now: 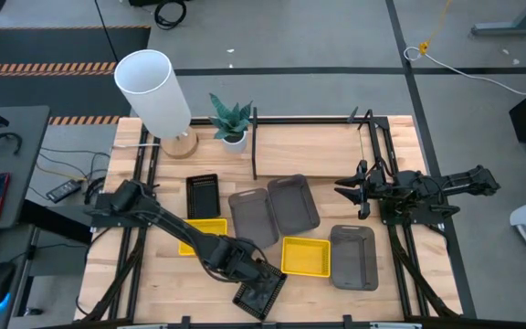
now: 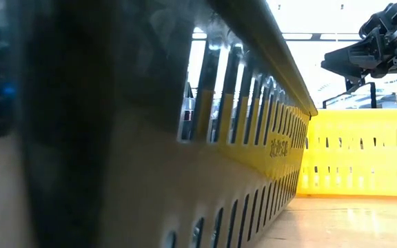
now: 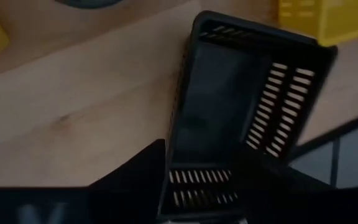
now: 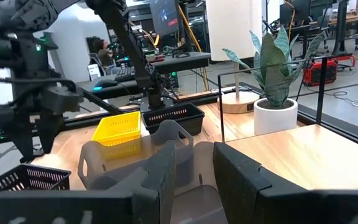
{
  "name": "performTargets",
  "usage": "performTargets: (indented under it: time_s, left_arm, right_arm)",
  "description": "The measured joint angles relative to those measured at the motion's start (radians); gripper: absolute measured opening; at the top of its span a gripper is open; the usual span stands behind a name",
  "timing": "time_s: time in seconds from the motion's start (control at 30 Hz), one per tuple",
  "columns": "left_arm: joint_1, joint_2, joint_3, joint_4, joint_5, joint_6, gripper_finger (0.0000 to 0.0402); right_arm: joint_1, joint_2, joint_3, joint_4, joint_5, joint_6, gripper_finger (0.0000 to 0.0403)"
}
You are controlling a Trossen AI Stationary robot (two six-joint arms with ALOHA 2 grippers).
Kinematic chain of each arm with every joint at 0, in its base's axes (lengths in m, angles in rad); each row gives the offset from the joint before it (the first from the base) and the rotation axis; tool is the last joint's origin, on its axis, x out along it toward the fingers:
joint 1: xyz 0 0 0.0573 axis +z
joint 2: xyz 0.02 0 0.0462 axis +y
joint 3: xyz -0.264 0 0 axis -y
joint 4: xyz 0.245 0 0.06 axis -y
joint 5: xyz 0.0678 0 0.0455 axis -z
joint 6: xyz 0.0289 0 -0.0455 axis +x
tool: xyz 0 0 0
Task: Stack baskets on shelf by color
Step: Stack the bottom black bin on the stacked black bins
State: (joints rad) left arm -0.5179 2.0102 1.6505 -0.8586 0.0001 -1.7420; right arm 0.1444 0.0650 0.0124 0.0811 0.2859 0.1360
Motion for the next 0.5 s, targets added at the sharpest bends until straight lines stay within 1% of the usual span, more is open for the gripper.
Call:
performTargets:
  time_s: [0.17,0.5]
  left_arm:
    - [-0.001,0.042,0.0,-0.006,-0.02,0.0,0.0177]
    - [-0.003,0.111,0.0,-0.013,-0.022,0.013,0.0173]
  right_arm:
    - [0.0,0.0,0.0,0.0,0.0,0.0,0.0113]
    - [0.0,0.0,0.0,0.0,0.0,0.0,0.0113]
